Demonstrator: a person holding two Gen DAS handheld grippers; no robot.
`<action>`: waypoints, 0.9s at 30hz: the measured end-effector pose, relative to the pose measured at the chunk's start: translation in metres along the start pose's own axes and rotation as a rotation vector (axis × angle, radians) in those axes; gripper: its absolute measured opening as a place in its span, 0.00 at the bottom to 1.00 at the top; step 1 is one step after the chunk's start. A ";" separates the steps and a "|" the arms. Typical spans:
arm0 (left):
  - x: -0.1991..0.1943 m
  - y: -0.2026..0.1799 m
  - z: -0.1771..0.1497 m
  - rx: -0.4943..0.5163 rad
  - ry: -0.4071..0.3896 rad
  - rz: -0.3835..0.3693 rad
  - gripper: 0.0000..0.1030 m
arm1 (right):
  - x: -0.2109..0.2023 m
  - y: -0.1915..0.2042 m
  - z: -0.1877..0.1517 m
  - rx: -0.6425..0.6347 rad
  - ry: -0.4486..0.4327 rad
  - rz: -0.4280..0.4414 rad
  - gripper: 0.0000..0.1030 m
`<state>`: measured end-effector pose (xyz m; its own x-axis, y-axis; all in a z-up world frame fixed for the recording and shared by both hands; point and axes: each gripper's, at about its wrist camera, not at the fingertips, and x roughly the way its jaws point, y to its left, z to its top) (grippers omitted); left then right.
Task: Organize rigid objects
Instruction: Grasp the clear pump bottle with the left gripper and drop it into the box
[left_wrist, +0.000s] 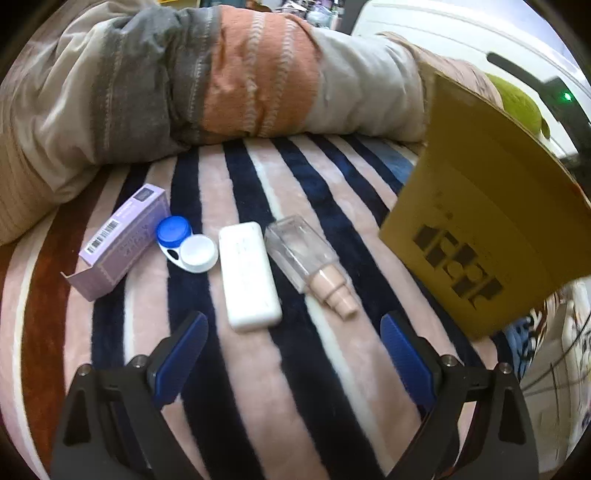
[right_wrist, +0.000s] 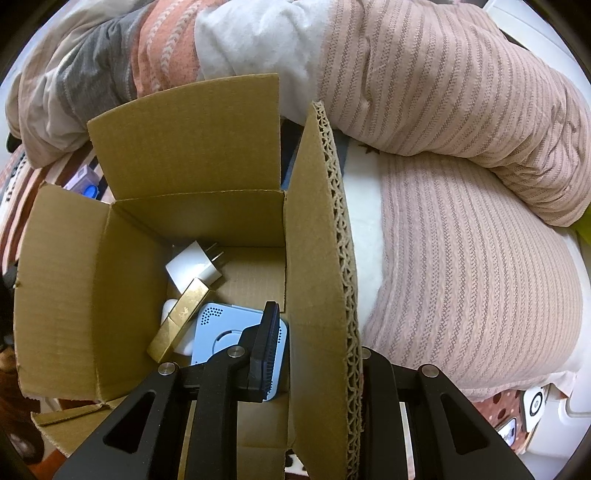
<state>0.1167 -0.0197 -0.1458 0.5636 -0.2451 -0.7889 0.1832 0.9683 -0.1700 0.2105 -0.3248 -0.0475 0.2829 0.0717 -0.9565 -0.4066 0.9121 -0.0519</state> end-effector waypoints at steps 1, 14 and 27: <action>0.002 0.000 0.001 -0.010 -0.005 -0.018 0.90 | 0.000 0.000 0.000 0.001 -0.001 0.000 0.17; 0.046 -0.024 0.037 -0.033 0.044 -0.003 0.45 | -0.003 -0.001 0.000 0.004 -0.008 0.009 0.17; 0.075 -0.034 0.051 -0.027 0.047 0.100 0.27 | -0.003 -0.003 -0.001 0.009 -0.013 0.017 0.17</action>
<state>0.1934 -0.0735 -0.1688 0.5393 -0.1452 -0.8295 0.1056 0.9889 -0.1045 0.2101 -0.3285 -0.0444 0.2876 0.0921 -0.9533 -0.4033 0.9145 -0.0333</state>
